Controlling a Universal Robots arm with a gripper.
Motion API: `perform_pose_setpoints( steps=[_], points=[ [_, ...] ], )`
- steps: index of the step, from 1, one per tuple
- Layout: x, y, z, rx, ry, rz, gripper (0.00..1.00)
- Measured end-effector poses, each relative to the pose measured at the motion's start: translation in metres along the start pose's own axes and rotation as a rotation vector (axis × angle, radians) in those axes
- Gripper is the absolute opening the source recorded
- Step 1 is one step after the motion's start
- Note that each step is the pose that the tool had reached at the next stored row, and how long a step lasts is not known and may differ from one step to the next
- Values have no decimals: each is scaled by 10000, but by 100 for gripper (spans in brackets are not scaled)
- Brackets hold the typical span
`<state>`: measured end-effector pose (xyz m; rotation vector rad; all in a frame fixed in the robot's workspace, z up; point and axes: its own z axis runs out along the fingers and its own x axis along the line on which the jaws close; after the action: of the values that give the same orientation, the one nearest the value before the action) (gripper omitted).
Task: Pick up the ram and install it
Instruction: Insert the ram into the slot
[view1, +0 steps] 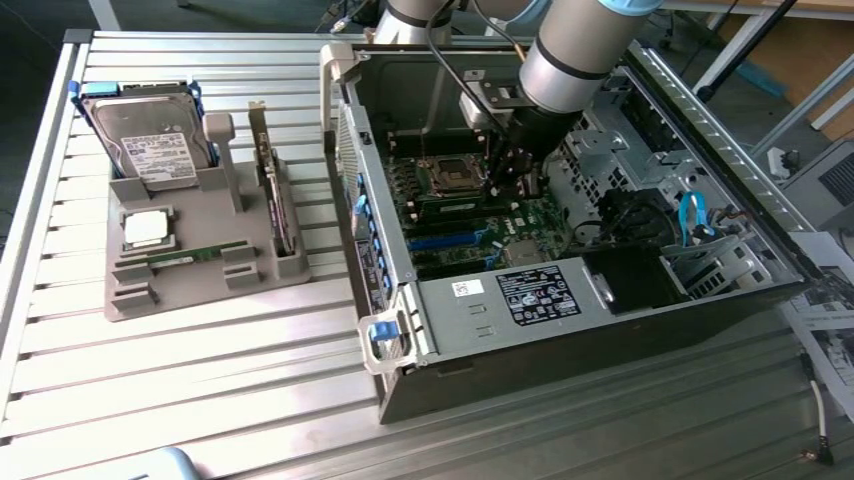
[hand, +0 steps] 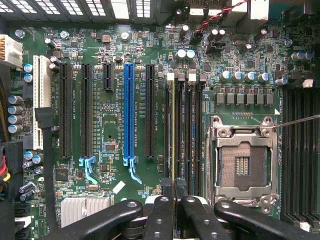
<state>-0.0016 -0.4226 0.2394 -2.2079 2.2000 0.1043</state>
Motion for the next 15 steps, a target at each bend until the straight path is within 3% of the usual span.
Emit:
perform_pose_setpoints(
  steps=[9, 15],
  points=[
    [0, 1, 0, 7, 0, 16, 12],
    [0, 8, 5, 68, 1, 14, 12]
  ],
)
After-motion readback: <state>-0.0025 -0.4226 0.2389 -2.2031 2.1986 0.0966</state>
